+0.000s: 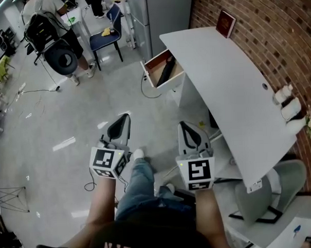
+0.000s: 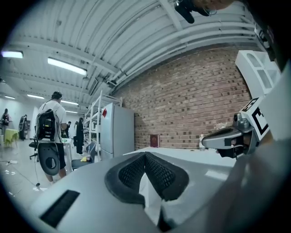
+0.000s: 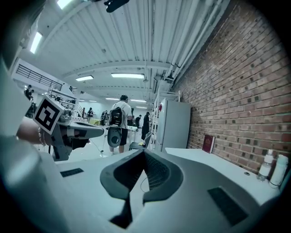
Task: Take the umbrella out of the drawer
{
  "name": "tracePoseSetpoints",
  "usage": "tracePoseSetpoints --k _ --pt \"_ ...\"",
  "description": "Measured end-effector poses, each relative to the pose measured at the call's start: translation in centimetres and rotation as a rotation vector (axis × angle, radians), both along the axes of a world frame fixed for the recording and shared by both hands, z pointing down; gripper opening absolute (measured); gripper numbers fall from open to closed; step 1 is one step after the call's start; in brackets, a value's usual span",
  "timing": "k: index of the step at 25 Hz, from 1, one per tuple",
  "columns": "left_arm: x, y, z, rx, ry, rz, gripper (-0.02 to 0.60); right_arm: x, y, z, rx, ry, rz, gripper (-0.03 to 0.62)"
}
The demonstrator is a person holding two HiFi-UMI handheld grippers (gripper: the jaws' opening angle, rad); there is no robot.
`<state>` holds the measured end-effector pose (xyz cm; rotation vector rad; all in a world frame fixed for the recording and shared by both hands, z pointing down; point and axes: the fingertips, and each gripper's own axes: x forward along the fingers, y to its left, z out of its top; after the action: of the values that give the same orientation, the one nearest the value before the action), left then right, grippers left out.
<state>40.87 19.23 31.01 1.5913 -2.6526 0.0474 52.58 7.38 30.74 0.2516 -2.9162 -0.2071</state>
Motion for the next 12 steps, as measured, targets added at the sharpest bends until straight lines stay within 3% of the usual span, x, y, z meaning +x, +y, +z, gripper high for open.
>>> tracePoseSetpoints --k 6,12 --pt "-5.5 -2.2 1.0 -0.011 0.010 0.029 -0.002 -4.5 -2.5 1.1 0.004 0.015 0.059 -0.008" --pt "-16.0 -5.1 2.0 -0.021 0.034 0.066 -0.002 -14.6 -4.3 1.2 0.031 0.012 0.084 -0.008"
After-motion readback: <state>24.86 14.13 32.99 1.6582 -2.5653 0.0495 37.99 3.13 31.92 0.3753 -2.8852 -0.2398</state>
